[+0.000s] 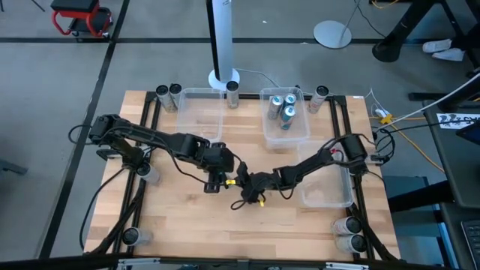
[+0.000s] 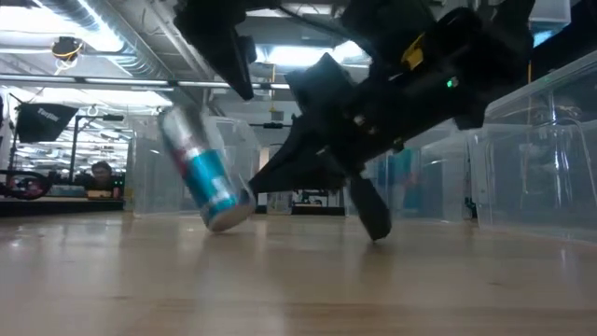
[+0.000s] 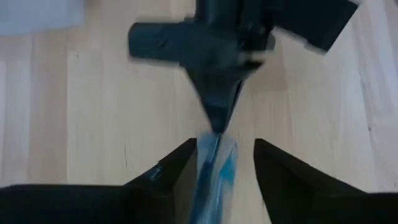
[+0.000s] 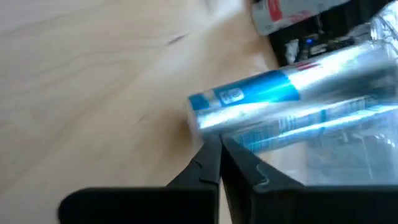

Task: Sort soda cans
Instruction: Put the blue soda can into the top right transparent bin

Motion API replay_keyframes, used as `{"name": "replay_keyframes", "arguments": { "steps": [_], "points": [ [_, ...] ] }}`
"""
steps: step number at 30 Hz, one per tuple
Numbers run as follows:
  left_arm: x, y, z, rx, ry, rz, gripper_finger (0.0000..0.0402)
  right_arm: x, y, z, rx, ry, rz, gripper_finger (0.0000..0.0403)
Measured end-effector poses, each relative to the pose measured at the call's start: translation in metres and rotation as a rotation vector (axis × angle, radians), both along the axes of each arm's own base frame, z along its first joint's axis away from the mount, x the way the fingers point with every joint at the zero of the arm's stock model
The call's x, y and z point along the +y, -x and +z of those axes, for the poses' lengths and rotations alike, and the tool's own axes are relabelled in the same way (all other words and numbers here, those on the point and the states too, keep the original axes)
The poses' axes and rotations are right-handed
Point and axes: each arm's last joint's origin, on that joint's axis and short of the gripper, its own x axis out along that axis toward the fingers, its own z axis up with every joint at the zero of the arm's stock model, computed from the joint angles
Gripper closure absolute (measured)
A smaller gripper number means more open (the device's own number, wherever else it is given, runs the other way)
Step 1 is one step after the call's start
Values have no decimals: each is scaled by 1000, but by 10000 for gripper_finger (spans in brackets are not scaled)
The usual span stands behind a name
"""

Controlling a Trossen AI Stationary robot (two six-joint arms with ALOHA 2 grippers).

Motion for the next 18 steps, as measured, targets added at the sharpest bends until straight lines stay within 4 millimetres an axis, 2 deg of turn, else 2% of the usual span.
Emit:
{"name": "replay_keyframes", "arguments": {
  "steps": [6, 11, 14, 18],
  "points": [
    [1, 0, 0, -2, -6, -8, 310, -1, 0, -1, 0, 6, -11, 393],
    [2, 11, 2, 70, 3, 30, 317, -1, 0, -1, 4, 5, -11, 393],
    [2, 22, 5, 130, 10, 58, 301, -2, 2, 2, 24, 13, -9, 393],
    [2, 33, 5, 207, -8, 75, 249, -2, 5, 7, 41, 17, 0, 393]
  ]
}}
